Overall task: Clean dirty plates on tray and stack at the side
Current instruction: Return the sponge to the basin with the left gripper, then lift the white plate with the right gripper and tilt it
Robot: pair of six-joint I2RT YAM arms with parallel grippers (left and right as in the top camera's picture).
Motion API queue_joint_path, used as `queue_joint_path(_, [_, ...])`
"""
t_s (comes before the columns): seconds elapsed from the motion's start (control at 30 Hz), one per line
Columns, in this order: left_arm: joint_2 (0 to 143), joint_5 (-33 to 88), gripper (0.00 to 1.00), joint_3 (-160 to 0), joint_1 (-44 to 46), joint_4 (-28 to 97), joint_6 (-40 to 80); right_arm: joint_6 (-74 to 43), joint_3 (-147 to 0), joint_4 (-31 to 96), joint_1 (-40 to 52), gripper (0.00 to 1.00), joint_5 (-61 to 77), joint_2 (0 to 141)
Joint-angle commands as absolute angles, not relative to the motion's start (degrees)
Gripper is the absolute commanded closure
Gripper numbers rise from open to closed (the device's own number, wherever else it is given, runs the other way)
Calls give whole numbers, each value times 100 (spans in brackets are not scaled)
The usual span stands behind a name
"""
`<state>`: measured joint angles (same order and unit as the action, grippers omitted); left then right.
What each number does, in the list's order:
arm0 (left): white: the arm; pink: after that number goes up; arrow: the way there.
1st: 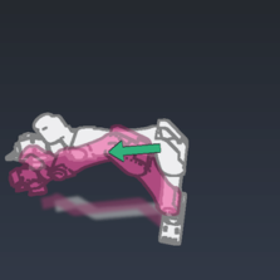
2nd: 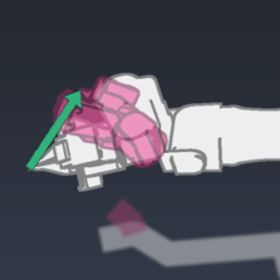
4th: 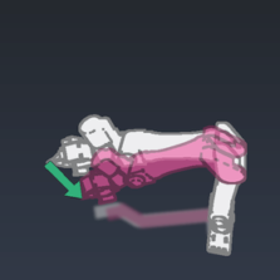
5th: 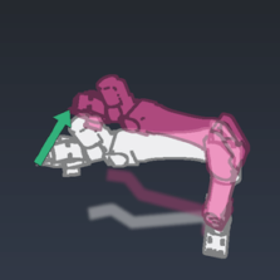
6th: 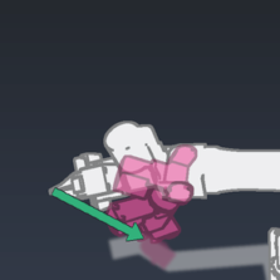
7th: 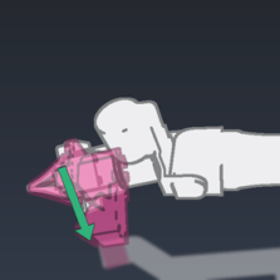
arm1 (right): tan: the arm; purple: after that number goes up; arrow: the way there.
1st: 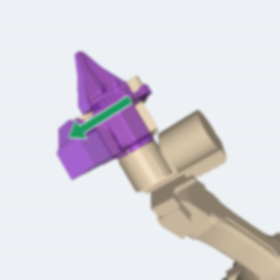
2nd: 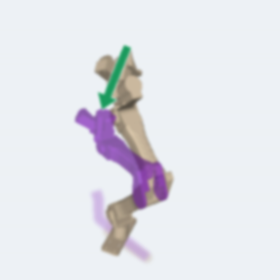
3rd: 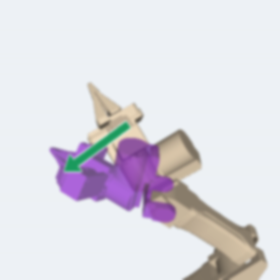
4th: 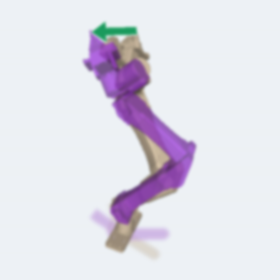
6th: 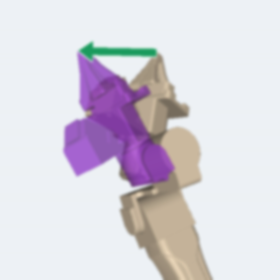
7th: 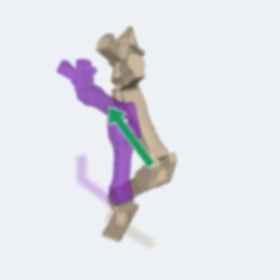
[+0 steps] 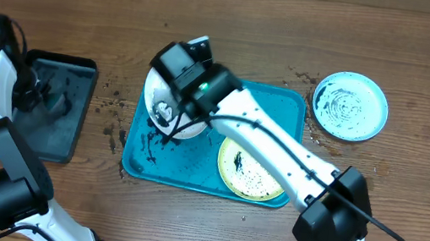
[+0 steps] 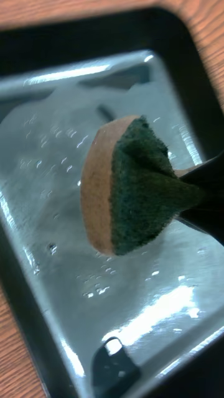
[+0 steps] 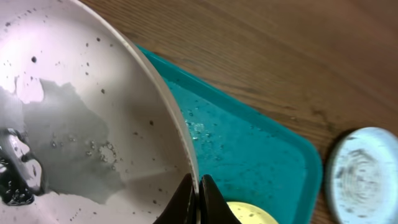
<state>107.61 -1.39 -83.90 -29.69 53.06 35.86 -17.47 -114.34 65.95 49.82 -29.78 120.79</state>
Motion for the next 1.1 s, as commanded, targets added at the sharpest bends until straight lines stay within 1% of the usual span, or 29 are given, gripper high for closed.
queue_joint_path(0.0, [10866,-58,96,-7992,-3286,4807,3511,-1706,-11625,6705,5247,96,-4344,12084])
queue_joint_path(0.2, [10866,-60,96,-7553,-3345,4147,3511,-1599,-11625,7026,5516,96,-5443,12081])
queue_joint_path(0.43, [10871,-34,93,-7467,-3334,4040,3511,-1573,-11625,7041,5658,96,-5955,12081])
queue_joint_path(0.53, [10871,12,80,-7465,-3334,4042,3511,-1555,-11625,7043,5669,96,-5955,12081])
queue_joint_path(0.57, [10871,10,72,-7465,-3334,4045,3511,-1531,-11625,7041,5669,96,-5953,12081])
queue_joint_path(0.67, [10871,80,58,-7465,-3334,4045,3511,-1448,-11625,7039,5669,96,-5957,12081])
queue_joint_path(0.77, [10868,325,40,-7472,-3334,3970,3514,-1288,-11625,7037,5666,96,-5964,12081])
queue_joint_path(0.8, [10868,414,36,-7474,-3334,3905,3509,-1160,-11625,7032,5669,96,-6055,12081])
queue_joint_path(0.83, [10868,499,34,-7476,-3334,3859,3507,-1063,-11625,7019,5669,96,-6217,12081])
queue_joint_path(0.87, [10868,572,33,-7481,-3334,3833,3507,-985,-11625,7013,5669,96,-6289,12081])
queue_joint_path(0.97, [10868,886,32,-7485,-3334,3758,3507,-185,-11625,6928,5669,96,-6410,12081])
queue_joint_path(1.0, [10868,937,28,-7485,-3334,3745,3511,73,-11625,6906,5669,96,-6412,12081])
queue_joint_path(1.03, [10868,1063,17,-7485,-3334,3741,3511,460,-11625,6812,5669,96,-6580,12081])
queue_joint_path(1.07, [10868,1063,12,-7485,-3334,3743,3514,502,-11625,6746,5669,96,-6757,12081])
